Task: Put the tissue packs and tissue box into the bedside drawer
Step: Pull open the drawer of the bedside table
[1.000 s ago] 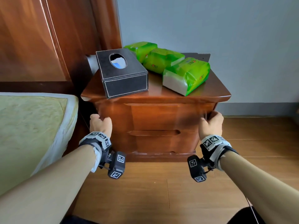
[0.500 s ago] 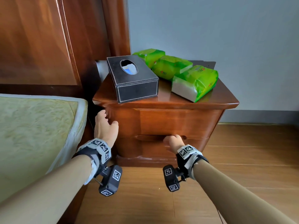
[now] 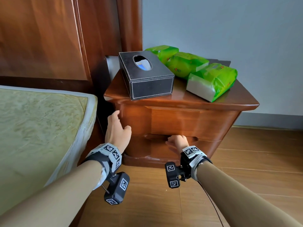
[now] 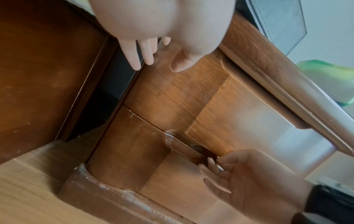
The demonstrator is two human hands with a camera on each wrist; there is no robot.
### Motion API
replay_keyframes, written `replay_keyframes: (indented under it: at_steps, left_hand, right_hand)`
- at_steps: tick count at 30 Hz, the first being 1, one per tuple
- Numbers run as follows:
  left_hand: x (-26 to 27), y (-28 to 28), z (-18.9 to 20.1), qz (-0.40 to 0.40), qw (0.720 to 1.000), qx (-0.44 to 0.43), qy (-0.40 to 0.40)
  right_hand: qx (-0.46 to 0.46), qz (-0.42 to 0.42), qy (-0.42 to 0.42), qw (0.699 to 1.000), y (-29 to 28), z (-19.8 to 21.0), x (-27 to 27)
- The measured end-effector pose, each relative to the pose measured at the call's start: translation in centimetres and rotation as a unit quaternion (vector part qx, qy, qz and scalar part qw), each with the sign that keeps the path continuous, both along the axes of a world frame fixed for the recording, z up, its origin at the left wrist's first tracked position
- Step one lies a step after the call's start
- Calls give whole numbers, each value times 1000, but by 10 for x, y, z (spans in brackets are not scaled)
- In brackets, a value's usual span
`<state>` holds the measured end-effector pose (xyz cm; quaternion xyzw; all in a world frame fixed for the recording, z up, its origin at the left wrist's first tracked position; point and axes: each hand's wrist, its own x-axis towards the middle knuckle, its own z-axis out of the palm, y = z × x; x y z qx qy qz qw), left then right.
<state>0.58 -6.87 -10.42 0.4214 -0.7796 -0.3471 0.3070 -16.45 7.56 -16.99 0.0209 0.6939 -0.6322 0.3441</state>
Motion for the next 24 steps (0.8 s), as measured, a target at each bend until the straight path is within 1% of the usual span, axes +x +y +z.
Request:
replay_keyframes:
  at_steps: [3, 7, 12, 17, 20, 22, 24]
  left_hand:
    - [3, 4, 7, 10, 999, -34, 19]
    - [7, 3, 17, 32, 995, -85, 33]
    - [12, 8, 26, 41, 995, -87, 32]
    - [14, 19, 35, 15, 993, -121, 4]
    - [16, 18, 42, 12, 987, -159, -17]
    - [17, 17, 49, -12, 981, -190, -44]
    - [17, 16, 54, -40, 975, -204, -77]
  right_hand:
    - [25, 20, 11, 999, -1, -2, 3]
    - [38, -10, 22, 999, 10, 0, 20]
    - [45, -5, 31, 998, 21, -5, 31]
    - [64, 7, 35, 997, 32, -3, 38]
    - [102, 52, 48, 992, 34, -13, 32]
    - [127, 68, 58, 988, 35, -18, 30]
    - [118, 66, 53, 989, 37, -17, 31]
